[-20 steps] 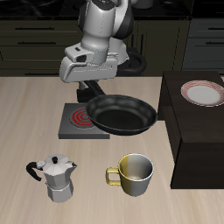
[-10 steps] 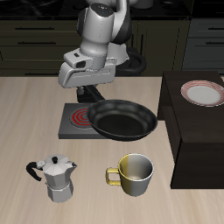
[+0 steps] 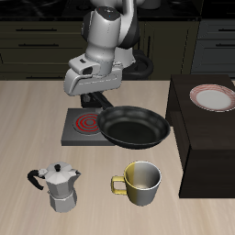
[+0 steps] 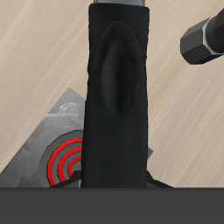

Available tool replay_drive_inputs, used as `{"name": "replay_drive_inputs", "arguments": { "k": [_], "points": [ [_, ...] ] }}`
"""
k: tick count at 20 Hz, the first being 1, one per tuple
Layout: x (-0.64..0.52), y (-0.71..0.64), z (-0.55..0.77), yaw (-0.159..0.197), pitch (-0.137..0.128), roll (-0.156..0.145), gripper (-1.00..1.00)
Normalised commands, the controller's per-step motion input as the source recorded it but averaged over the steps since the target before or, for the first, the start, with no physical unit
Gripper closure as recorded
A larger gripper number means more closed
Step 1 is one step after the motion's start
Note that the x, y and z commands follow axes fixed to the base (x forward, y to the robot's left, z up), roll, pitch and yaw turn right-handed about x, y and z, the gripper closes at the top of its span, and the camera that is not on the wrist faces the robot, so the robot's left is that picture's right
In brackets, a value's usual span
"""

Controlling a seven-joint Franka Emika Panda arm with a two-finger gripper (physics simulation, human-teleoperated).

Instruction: Place the frying pan on the top layer of the shelf

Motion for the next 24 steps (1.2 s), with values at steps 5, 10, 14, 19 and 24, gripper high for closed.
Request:
{"name": "replay_drive_inputs", "arguments": {
  "k": [5,10,14,19,24],
  "points": [
    [0.02,0.05,0.02,0.035,-0.011,0.006,1.0],
    [0.0,0.08,-0.03,0.007,0.002,0.012,1.0],
    [0.0,0.05,-0.02,0.007,0.004,0.01,1.0],
    [0.04,0.1,0.02,-0.005,-0.001,0.011,1.0],
    [0.06,0.14,0.03,-0.002,-0.002,0.017,1.0]
  ]
}}
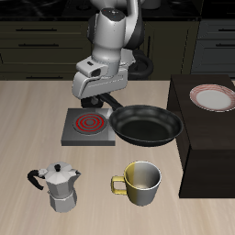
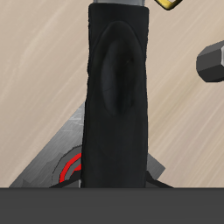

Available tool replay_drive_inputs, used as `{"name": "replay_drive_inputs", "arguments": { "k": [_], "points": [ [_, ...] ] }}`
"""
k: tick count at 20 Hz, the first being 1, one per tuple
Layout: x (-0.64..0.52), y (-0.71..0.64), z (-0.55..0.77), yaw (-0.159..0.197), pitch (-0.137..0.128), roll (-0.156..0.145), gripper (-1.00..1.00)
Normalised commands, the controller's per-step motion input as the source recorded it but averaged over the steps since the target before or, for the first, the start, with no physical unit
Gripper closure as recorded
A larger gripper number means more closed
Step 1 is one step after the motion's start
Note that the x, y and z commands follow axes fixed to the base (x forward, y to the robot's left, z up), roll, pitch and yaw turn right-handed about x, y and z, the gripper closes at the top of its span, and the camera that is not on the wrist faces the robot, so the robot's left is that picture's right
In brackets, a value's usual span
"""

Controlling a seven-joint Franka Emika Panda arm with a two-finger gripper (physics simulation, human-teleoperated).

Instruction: Place the frying pan on the top layer of the shelf

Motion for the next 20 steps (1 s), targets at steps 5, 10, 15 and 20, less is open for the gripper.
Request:
{"name": "replay_drive_inputs", "arguments": {
  "k": [5,10,15,20],
  "points": [
    [0.07,0.05,-0.18,0.01,0.022,0.008,1.0],
    [0.03,0.08,-0.06,-0.003,0.015,0.01,1.0],
    [0.01,0.23,0.05,0.001,-0.007,0.032,1.0],
    [0.05,0.34,-0.02,0.012,-0.003,0.043,1.0]
  ]
}}
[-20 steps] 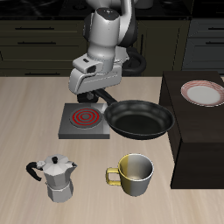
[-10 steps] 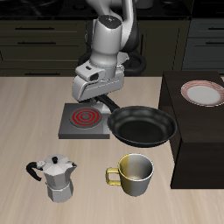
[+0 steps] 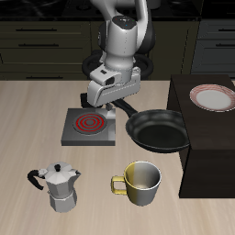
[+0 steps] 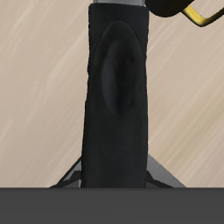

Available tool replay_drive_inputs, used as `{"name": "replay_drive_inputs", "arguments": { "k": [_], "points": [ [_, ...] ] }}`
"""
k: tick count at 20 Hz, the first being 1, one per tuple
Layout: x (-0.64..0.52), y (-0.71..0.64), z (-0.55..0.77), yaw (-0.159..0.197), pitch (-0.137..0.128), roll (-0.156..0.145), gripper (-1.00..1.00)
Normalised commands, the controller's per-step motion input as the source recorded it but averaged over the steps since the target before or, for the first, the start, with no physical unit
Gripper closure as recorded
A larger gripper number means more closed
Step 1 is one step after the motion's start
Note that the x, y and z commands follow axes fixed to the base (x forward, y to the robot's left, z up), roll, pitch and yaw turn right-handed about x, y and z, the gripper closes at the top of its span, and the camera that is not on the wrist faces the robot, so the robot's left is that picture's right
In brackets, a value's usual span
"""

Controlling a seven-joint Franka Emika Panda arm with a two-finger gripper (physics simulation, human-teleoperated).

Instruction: Place the frying pan on the top layer of the shelf

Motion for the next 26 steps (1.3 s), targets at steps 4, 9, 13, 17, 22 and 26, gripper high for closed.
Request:
{"name": "replay_drive_inputs", "arguments": {
  "k": [4,9,13,17,22,26],
  "points": [
    [0.03,0.17,0.01,0.0,-0.001,0.025,1.0],
    [0.03,0.26,0.03,0.017,-0.008,0.029,1.0],
    [0.04,0.37,0.08,0.017,-0.018,0.044,1.0],
    [0.0,0.3,0.07,0.013,-0.011,0.038,1.0],
    [-0.05,0.23,0.14,0.014,-0.037,0.014,1.0],
    [-0.08,0.2,0.28,0.003,-0.05,0.014,1.0]
  ]
}}
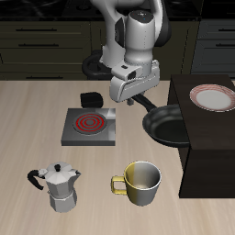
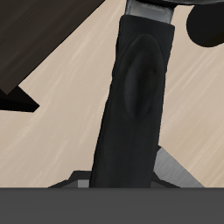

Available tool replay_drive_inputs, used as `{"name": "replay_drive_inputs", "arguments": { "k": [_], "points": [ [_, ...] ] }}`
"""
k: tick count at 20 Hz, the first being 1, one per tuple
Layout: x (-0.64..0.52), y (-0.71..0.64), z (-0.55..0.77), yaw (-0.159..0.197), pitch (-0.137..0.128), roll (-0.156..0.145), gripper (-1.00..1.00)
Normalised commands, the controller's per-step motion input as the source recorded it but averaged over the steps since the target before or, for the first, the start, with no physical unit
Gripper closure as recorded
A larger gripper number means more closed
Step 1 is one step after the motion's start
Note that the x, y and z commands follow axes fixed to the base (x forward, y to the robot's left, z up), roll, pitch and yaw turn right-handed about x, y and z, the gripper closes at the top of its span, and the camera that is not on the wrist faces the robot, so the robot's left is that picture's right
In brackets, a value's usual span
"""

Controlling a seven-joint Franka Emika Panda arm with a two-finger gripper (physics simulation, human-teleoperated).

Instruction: Place the frying pan on the top layer of the shelf

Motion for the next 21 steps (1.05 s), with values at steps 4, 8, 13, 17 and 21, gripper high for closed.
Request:
{"name": "replay_drive_inputs", "arguments": {
  "k": [4,8,13,17,21],
  "points": [
    [-0.05,0.18,0.3,-0.014,-0.056,0.004,1.0],
    [-0.04,0.26,0.17,-0.01,-0.047,0.034,1.0],
    [-0.05,0.2,0.18,-0.059,-0.079,0.008,1.0],
    [0.01,0.14,-0.08,0.042,0.019,0.031,1.0],
    [-0.02,0.13,0.06,0.011,-0.015,0.032,1.0]
  ]
}}
